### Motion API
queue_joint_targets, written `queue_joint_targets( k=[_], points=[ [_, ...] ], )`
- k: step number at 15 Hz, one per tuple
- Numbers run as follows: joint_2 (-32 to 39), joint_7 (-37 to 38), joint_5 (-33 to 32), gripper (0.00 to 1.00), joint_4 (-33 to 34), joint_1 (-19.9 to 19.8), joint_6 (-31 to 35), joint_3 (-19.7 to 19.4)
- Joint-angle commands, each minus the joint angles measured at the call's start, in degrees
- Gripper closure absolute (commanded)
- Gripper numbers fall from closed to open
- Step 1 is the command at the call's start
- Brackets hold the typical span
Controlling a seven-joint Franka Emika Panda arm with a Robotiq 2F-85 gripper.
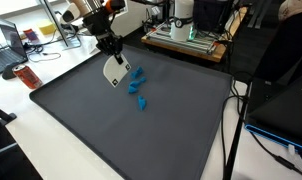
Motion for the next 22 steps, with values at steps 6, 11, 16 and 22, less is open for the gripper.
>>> queue_joint_targets(
  k=[6, 11, 16, 22],
  points=[
    [-9.78, 15.47, -12.18, 0.99, -14.22, 6.42, 16.76, -2.87],
    [-11.53, 30.50, -26.13, 0.99, -17.69, 9.67, 20.28, -5.25],
    [-12.50, 43.81, -37.11, 0.99, -18.23, 11.79, 16.88, -6.35],
    [-11.41, 62.12, -46.45, 0.99, -16.90, 14.15, 12.44, -6.65]
  ],
)
